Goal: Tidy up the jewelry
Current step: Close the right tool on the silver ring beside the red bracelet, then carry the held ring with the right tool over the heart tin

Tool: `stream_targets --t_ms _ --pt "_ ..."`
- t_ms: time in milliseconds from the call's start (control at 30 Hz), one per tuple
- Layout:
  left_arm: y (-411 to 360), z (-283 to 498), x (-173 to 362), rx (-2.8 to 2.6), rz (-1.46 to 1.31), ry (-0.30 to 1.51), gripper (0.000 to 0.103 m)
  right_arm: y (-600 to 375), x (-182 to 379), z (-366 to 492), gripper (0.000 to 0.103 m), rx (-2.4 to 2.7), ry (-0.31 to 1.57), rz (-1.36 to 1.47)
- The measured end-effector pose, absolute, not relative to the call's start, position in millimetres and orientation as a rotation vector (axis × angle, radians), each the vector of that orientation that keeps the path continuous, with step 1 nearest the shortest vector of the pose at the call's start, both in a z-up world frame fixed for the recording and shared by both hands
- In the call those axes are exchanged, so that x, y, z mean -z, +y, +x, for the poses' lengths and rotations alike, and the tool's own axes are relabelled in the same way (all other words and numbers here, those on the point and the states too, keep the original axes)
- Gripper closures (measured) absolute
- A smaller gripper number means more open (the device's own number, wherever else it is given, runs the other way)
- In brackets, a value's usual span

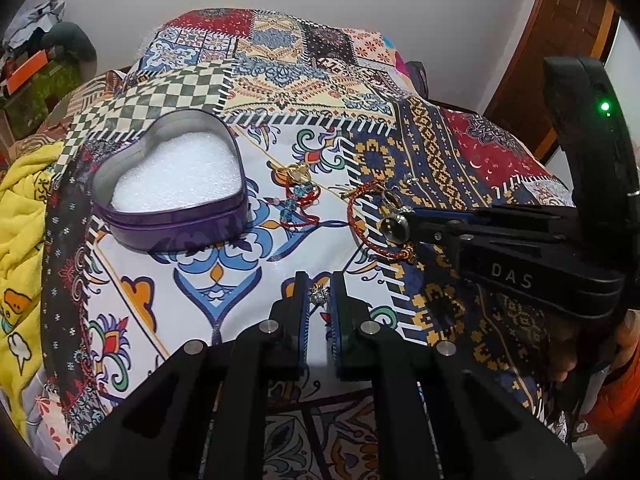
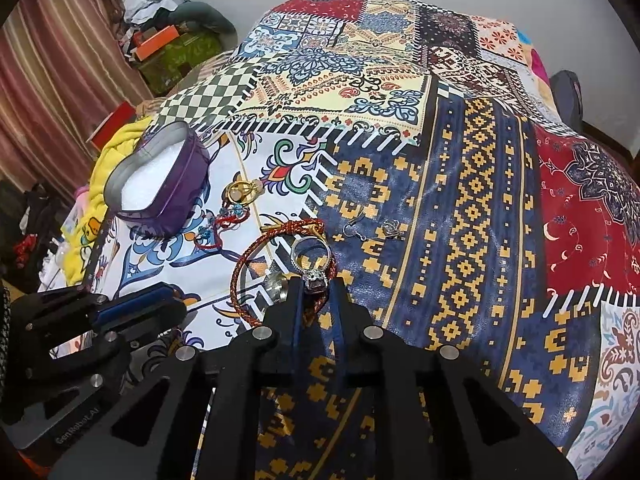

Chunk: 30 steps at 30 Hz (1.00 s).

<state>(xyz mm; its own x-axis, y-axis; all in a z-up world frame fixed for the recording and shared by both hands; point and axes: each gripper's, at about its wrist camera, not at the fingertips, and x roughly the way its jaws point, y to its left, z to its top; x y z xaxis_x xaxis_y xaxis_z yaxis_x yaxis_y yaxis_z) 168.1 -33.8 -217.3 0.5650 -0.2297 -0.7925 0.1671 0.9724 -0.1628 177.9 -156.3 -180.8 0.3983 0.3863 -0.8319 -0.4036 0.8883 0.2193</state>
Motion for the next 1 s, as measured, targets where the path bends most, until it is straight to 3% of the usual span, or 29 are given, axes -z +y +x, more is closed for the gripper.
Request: stream_targets --t_ms 1000 --pt "0 145 145 0.151 -0.103 0.744 0.095 -152 107 145 0.093 -0.516 0.833 -0.039"
